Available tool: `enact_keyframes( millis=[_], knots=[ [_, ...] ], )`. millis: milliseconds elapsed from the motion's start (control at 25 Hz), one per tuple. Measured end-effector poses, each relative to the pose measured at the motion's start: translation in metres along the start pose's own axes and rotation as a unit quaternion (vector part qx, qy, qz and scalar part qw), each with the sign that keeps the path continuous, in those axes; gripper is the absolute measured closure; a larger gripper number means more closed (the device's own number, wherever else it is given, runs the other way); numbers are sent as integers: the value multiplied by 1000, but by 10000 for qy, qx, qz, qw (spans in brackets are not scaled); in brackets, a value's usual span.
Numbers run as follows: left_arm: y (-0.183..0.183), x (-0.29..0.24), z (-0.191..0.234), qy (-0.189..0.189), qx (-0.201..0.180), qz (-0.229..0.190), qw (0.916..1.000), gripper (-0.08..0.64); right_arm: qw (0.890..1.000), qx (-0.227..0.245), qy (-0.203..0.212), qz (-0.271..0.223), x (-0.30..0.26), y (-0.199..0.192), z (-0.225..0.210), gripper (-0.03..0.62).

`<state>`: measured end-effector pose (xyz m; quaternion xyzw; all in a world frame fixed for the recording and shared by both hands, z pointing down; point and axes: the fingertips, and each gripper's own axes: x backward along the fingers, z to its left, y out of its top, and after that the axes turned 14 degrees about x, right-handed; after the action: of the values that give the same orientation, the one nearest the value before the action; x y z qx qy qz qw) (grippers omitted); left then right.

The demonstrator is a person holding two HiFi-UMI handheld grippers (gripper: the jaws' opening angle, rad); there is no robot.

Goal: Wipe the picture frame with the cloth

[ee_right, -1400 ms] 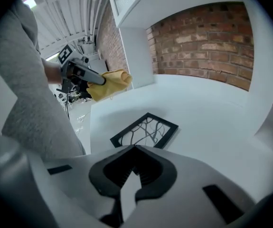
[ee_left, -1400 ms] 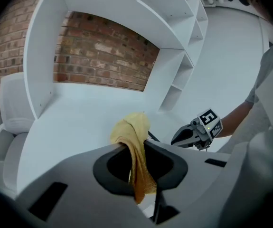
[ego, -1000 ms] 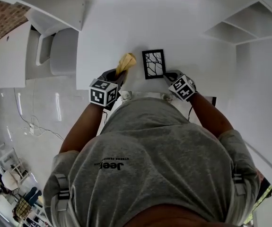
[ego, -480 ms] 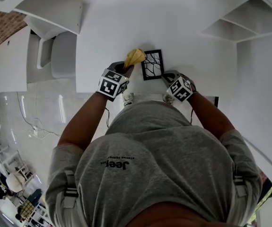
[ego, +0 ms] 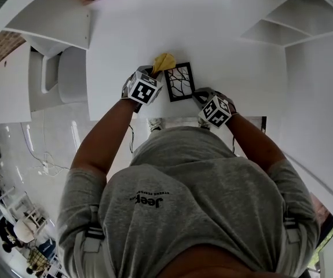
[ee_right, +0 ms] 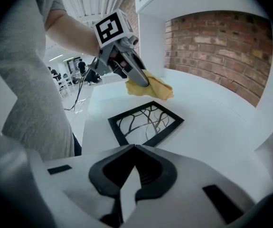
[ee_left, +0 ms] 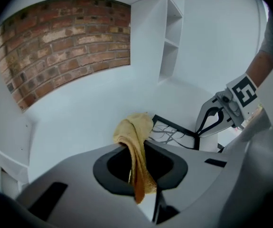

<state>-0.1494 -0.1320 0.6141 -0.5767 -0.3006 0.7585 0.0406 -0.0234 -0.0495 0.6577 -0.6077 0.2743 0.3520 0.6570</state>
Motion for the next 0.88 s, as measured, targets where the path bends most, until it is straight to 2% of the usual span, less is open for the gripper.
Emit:
enact_keyframes(
  millis=[240,520,880],
  knots=[
    [-13,-22,-2,34,-400,334,9986,495,10000,49,-9,-31,0,0,-1,588],
    [-17,-37,-8,32,-499,535,9973,495,10000,74,19,-62,0,0,0,588],
    [-4,-54,-18,108,-725,610,9954,495,9999,155,48,-54,-8,0,0,588]
  ],
)
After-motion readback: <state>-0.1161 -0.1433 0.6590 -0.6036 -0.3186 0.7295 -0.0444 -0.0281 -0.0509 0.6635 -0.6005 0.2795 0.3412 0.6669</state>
